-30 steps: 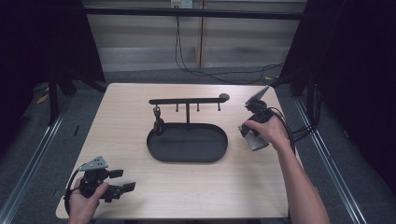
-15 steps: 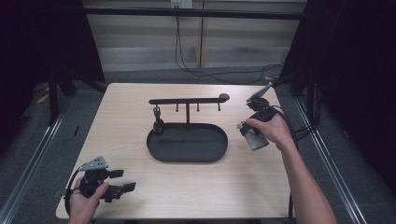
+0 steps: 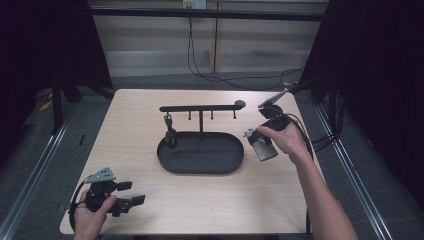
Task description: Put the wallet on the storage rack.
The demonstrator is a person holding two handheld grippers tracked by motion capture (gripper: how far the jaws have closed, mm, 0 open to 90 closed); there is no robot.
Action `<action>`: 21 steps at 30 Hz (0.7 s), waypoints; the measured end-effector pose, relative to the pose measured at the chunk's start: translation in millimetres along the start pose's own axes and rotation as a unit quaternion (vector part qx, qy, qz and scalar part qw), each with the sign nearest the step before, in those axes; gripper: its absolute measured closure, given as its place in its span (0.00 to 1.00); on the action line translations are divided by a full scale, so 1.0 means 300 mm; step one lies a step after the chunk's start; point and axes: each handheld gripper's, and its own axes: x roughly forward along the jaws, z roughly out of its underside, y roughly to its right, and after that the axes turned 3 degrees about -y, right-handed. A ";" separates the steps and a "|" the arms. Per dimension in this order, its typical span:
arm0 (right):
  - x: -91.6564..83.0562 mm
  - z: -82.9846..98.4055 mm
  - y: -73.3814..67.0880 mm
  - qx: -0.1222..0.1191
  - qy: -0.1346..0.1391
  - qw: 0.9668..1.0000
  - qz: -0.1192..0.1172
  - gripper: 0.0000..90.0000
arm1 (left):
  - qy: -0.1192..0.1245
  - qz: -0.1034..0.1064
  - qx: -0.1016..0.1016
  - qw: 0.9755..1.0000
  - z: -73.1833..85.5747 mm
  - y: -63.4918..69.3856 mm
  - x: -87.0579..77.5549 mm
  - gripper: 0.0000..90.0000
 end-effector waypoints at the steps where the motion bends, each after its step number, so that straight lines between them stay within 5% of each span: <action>1: 0.004 0.001 -0.002 0.000 0.003 1.000 -0.005 0.37 | -0.001 0.002 0.001 1.000 0.000 0.000 0.001 0.21; 13: 0.058 -0.018 -0.042 0.004 0.032 0.998 -0.047 0.37 | 0.005 0.004 -0.002 1.000 -0.001 0.002 -0.003 0.21; 21: 0.123 -0.023 -0.049 0.018 0.052 0.996 -0.069 0.37 | 0.020 0.002 0.013 1.000 -0.006 0.016 -0.012 0.21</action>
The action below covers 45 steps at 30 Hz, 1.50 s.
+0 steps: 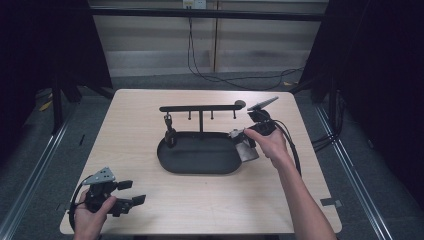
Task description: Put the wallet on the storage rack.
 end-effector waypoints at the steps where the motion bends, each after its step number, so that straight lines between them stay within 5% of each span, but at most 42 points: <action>1: 0.004 -0.001 -0.002 0.003 0.004 1.000 0.000 0.37 | 0.001 0.002 0.002 1.000 -0.001 0.000 -0.002 0.21; 6: 0.022 -0.013 -0.012 0.019 0.025 0.999 -0.006 0.37 | 0.005 0.004 0.004 1.000 -0.001 0.003 -0.004 0.21; 23: 0.124 -0.016 -0.031 0.040 0.033 0.999 -0.013 0.37 | 0.020 0.007 0.012 1.000 -0.001 0.016 -0.017 0.21; 37: 0.187 -0.015 -0.029 0.037 0.042 0.998 -0.012 0.36 | 0.017 0.007 0.010 1.000 0.000 0.011 -0.014 0.21; 45: 0.233 -0.004 -0.021 0.040 0.040 0.998 0.007 0.36 | 0.018 0.002 0.007 1.000 0.000 0.010 -0.014 0.22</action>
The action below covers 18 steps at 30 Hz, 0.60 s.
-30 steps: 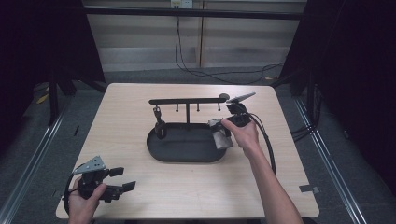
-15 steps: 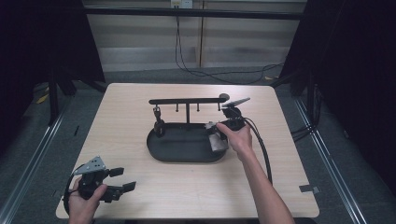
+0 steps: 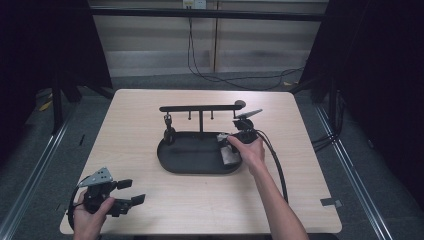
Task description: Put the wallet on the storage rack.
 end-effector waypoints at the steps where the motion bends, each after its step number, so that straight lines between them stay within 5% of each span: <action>1: 0.004 0.001 0.000 -0.001 -0.001 1.000 0.003 0.36 | -0.001 -0.004 0.001 1.000 0.000 -0.001 -0.001 0.22; 15: 0.032 0.006 -0.007 -0.023 0.002 1.000 0.015 0.32 | -0.003 -0.007 -0.005 1.000 0.001 -0.004 0.002 0.23; 18: 0.033 0.007 -0.007 -0.026 -0.001 0.999 0.021 0.31 | -0.015 -0.015 0.011 1.000 -0.002 0.001 0.006 0.22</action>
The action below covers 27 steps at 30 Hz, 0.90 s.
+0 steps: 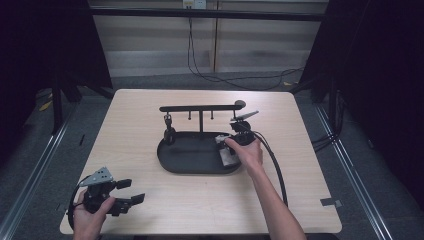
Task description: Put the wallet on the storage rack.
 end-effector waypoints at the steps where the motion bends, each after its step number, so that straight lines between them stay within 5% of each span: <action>1: 0.001 0.000 0.000 -0.001 -0.002 1.000 0.000 0.31 | 0.000 0.003 0.001 1.000 0.000 0.000 0.001 0.22; 11: -0.005 0.004 -0.008 -0.005 0.000 1.000 0.006 0.29 | -0.002 0.012 -0.011 1.000 0.003 -0.009 0.003 0.22; 27: -0.082 0.044 0.019 -0.019 0.058 0.998 -0.013 0.22 | 0.010 0.019 -0.023 1.000 0.004 -0.016 0.000 0.22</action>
